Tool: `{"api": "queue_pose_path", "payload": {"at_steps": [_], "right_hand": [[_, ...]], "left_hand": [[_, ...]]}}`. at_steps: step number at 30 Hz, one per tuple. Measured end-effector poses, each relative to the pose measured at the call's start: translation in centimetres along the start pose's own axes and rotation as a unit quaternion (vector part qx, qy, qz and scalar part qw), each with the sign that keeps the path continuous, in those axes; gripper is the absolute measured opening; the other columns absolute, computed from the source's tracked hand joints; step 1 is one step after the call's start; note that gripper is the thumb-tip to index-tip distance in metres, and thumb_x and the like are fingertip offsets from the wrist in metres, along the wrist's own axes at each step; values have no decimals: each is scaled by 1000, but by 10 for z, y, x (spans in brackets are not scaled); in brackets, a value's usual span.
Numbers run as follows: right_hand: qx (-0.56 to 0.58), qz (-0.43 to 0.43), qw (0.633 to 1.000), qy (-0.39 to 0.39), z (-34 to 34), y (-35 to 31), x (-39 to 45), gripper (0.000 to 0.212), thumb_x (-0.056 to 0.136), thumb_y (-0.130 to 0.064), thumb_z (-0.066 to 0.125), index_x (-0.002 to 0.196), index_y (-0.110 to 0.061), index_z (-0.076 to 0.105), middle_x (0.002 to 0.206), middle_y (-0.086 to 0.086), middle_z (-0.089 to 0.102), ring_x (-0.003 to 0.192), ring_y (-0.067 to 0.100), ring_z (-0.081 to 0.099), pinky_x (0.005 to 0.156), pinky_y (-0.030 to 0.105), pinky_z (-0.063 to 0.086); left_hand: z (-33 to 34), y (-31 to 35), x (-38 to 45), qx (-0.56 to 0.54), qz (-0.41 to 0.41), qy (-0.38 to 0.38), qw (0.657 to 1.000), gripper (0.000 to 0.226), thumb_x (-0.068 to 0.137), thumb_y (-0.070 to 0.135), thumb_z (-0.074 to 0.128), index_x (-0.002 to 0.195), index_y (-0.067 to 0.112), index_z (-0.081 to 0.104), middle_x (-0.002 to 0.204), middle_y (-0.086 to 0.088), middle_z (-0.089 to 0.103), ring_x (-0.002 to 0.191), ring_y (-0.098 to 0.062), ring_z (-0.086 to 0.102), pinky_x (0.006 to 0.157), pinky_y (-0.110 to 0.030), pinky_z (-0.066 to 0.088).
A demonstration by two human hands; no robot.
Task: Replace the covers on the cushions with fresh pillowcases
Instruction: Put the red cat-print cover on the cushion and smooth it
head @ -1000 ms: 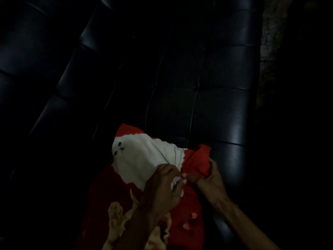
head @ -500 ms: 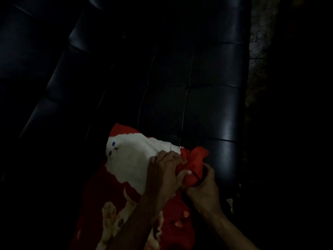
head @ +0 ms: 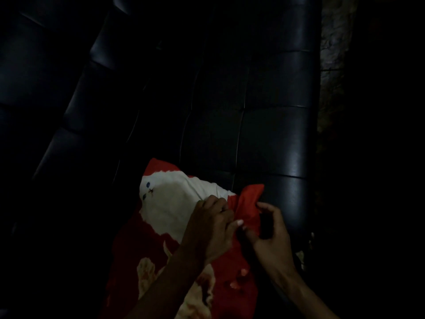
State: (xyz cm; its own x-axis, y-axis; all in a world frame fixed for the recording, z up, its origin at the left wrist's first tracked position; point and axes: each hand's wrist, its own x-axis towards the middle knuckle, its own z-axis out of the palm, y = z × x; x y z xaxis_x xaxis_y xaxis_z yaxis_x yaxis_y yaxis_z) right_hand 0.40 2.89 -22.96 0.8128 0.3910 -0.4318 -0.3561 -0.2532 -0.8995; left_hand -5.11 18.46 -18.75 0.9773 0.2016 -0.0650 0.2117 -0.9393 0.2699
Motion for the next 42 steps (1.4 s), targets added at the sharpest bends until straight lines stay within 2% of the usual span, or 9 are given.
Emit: {"api": "queue_pose_path", "payload": {"at_steps": [7,11,16,21,24,30,34,37,42], "right_hand": [[48,-3,998,45,1,4,5,25,88,-30,76,112,-33,71,114,-11,73,112,9,67,102,41,51],[41,-2,998,53,1,-3,11,23,86,-23,79,105,-32,71,97,-14,74,93,-3,68,80,13,50],[16,3,999,38,5,-2,19,23,85,-19,80,99,-33,69,86,-16,71,73,0,69,63,14,50],[5,-4,999,-52,-4,8,28,37,91,-16,74,121,-36,66,116,-14,70,108,-2,64,90,15,49],[-7,-1,994,-111,-8,10,33,47,90,-10,74,130,-32,62,122,-13,69,112,0,64,94,19,50],[-61,58,996,8,1,11,47,13,97,-27,64,105,-24,74,95,-9,75,94,10,71,87,31,54],[-70,107,990,53,4,12,43,28,101,-32,57,80,-19,71,76,-2,72,79,18,68,79,36,54],[35,144,989,17,1,17,42,10,96,-21,65,99,-24,74,93,1,77,90,21,73,86,41,58],[165,192,966,-53,-4,8,43,37,82,-18,74,115,-33,71,112,-2,75,106,21,71,95,43,54]], "left_hand": [[9,18,8,-120,-30,40,992,21,91,22,59,107,15,70,93,2,71,80,-11,66,73,-29,56],[9,22,10,-54,-29,46,997,29,90,21,46,90,18,75,85,5,70,72,-9,65,66,-25,51],[14,26,0,-62,-109,91,988,23,87,18,47,77,19,68,76,5,63,68,-11,57,65,-28,48],[14,35,5,-84,-188,79,975,12,85,13,65,79,24,68,77,10,67,73,-10,60,77,-28,45],[17,36,6,-76,-171,67,980,26,86,21,48,86,24,74,82,9,72,76,-10,67,80,-29,48],[24,43,18,-51,-208,33,976,11,87,24,65,88,23,75,83,4,72,77,-12,66,79,-32,53],[20,54,30,-28,-226,-36,973,21,97,29,52,92,20,70,92,0,70,88,-17,62,92,-36,44],[25,50,17,-21,-193,-45,980,17,86,27,51,90,23,67,90,4,67,88,-17,62,88,-34,44],[28,36,-7,-68,-122,-13,990,25,83,26,40,88,24,65,91,8,60,87,-11,53,84,-22,36]]}}
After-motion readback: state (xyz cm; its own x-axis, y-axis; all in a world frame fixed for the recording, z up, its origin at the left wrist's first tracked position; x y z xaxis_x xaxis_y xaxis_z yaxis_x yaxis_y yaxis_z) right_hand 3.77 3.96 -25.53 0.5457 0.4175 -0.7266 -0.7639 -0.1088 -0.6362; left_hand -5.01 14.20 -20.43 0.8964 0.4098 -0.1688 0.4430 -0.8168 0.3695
